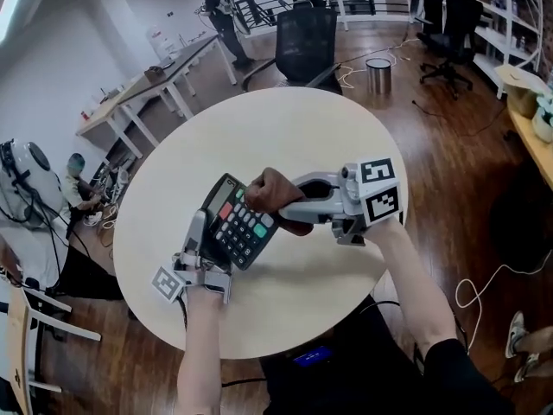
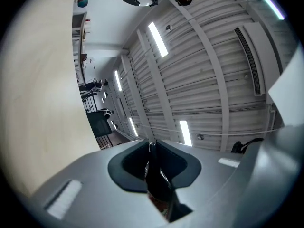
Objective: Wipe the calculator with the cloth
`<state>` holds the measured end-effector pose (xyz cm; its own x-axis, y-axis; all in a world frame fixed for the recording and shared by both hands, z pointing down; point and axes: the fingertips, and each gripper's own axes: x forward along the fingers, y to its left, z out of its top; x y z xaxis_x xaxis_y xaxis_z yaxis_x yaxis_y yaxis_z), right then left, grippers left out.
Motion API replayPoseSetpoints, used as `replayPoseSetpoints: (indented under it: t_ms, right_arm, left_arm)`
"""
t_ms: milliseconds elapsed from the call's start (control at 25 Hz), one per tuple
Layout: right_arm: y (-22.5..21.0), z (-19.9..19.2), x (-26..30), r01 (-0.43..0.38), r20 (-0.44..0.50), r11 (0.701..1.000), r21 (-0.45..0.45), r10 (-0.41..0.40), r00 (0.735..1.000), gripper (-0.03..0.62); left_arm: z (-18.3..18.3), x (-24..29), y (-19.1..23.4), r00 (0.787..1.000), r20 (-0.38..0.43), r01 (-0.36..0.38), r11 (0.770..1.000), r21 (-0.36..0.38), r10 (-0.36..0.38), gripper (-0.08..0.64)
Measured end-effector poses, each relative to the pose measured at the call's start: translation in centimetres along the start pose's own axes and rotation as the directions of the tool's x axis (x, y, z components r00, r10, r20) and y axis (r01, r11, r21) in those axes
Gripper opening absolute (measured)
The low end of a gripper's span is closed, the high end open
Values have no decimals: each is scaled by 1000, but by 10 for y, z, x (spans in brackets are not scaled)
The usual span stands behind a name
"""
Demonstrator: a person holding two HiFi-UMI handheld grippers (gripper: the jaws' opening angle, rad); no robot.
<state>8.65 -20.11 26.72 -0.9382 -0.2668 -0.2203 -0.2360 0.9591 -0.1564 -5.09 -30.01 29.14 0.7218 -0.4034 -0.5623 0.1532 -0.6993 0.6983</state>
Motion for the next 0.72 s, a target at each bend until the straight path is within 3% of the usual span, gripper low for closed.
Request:
replayPoseSetpoints:
  t_ms: [160, 240, 400, 480, 720]
  right_arm:
    - [24, -21, -17, -58, -71, 997, -58, 54, 996, 84]
    - [15, -13, -17, -18, -52, 996, -82, 14, 999, 84]
    - [-30, 30, 1, 116, 74, 991, -67, -111, 991, 84]
    - [-47, 43, 13, 140, 70, 987, -74, -135, 988, 84]
    - [-37, 27, 27, 68, -33, 994, -84, -71, 997, 84]
  left_arm:
    - [2, -4, 6, 999, 20, -28, 1000, 2, 28, 54]
    - [2, -6, 5, 1000, 11, -9, 1000, -11, 10, 54]
    - [-9, -1, -10, 996, -60, 55, 997, -63, -59, 54]
    - [-18, 6, -17, 992, -97, 70, 994, -79, -77, 54]
    - [-18, 6, -9, 997, -67, 35, 997, -74, -40, 54]
